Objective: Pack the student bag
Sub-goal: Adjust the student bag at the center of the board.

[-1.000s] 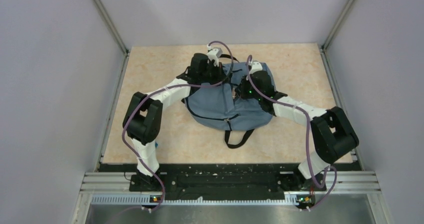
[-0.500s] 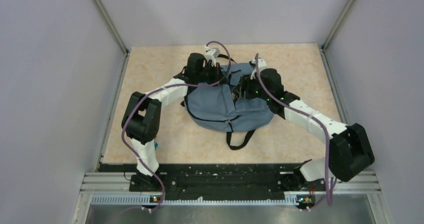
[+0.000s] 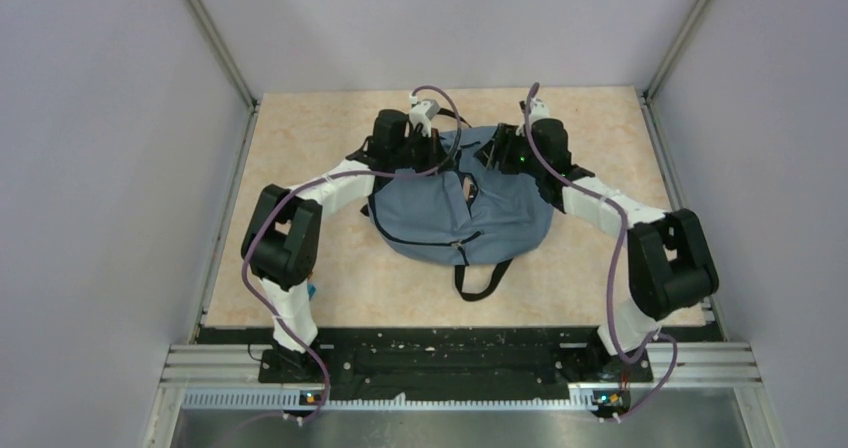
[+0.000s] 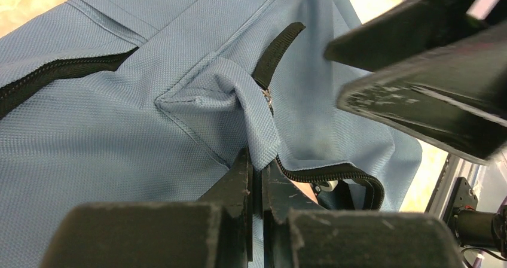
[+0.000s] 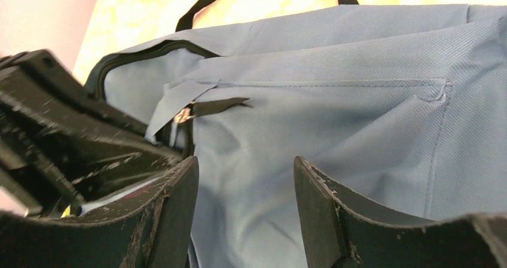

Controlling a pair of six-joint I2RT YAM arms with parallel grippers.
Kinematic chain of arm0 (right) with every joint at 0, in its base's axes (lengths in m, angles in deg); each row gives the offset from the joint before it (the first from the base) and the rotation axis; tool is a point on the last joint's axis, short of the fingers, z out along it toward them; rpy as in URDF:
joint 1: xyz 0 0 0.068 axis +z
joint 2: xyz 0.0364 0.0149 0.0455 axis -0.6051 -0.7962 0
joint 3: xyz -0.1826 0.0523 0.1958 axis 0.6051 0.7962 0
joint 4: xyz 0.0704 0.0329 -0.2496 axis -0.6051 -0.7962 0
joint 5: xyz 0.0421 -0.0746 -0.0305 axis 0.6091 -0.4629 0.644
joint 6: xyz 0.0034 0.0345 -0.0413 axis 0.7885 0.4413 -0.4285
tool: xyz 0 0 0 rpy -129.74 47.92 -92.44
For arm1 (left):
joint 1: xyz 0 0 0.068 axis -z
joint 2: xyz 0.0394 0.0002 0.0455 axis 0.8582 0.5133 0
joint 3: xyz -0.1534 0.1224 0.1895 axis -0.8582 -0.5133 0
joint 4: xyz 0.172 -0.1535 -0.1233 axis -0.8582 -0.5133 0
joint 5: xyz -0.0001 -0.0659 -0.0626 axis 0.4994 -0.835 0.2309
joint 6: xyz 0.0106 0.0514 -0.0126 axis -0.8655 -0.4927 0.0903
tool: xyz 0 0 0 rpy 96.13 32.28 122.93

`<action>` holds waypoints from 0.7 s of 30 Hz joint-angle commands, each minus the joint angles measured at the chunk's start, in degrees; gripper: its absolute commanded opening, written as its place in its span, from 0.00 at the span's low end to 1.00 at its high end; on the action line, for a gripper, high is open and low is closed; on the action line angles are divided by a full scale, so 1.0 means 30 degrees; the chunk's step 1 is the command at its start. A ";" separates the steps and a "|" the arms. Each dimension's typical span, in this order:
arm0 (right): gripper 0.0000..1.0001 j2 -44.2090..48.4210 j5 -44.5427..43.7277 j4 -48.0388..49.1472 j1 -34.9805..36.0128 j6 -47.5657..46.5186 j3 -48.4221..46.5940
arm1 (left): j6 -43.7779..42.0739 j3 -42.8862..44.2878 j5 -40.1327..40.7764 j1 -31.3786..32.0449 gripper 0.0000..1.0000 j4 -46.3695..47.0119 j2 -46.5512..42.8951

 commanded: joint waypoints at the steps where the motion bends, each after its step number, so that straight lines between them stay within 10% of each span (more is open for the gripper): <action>1: 0.58 -0.1512 0.0652 0.2957 -0.0252 0.2131 -0.1538 | -0.0232 -0.0342 -0.1055 0.0154 0.00 0.0767 -0.1303; 13: 0.54 -0.3738 0.0883 0.3811 -0.0251 0.3273 -0.2702 | -0.0169 -0.0530 -0.1039 0.0172 0.00 0.1019 -0.1274; 21: 0.32 -0.4552 0.1613 0.3452 -0.0251 0.3268 -0.3646 | -0.0171 -0.0545 -0.1063 0.0174 0.00 0.1107 -0.1154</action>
